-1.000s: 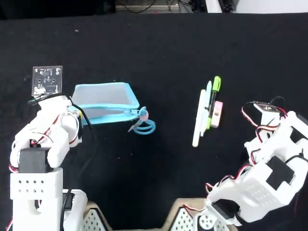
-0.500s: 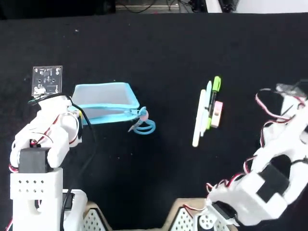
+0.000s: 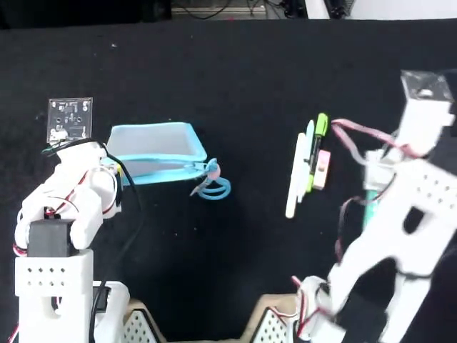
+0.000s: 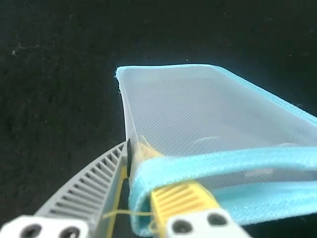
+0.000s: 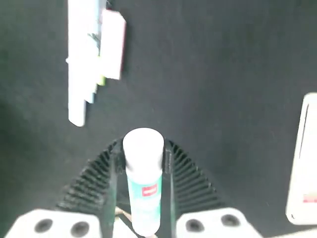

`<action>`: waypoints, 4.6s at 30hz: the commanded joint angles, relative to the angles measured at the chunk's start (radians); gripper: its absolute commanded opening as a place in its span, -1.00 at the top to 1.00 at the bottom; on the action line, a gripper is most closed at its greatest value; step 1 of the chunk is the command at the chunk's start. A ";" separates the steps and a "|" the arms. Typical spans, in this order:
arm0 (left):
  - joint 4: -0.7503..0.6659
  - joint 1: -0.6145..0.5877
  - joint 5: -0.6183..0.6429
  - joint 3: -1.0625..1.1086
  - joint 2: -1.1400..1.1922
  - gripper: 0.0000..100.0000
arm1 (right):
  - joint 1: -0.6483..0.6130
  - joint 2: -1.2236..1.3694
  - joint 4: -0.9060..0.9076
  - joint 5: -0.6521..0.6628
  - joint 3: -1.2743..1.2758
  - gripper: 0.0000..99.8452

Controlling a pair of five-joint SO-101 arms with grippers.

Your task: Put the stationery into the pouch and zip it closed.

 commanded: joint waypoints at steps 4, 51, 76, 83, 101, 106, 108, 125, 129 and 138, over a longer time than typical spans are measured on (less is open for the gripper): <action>0.011 0.008 0.009 -0.021 -0.026 0.93 | -0.407 -0.300 -0.120 -0.264 -0.064 0.98; 0.012 0.008 0.009 -0.019 -0.026 0.93 | -1.264 -0.469 -1.447 -0.321 0.835 0.98; 0.012 0.008 0.009 -0.019 -0.026 0.93 | -1.257 -0.762 -0.976 -0.147 0.954 0.98; 0.012 0.008 0.009 -0.019 -0.026 0.93 | -1.252 -0.581 -0.862 -0.147 0.769 0.98; 0.012 0.010 0.009 -0.019 -0.025 0.93 | -1.258 -0.464 -0.882 -0.144 0.654 0.98; 0.012 0.010 0.009 -0.019 -0.025 0.93 | -1.316 -0.315 -0.881 -0.146 0.555 0.98; 0.012 0.010 0.009 -0.019 -0.025 0.93 | -1.355 -0.297 -0.881 -0.146 0.538 0.97; 0.012 0.010 0.009 -0.019 -0.020 0.93 | -1.372 -0.294 -0.612 -0.140 0.308 0.60; 0.012 0.010 0.009 -0.019 -0.020 0.93 | -1.355 -0.294 -0.453 -0.140 0.140 0.60; 0.012 0.010 0.009 -0.019 -0.018 0.93 | -0.825 -0.252 -0.190 -0.147 -0.102 0.60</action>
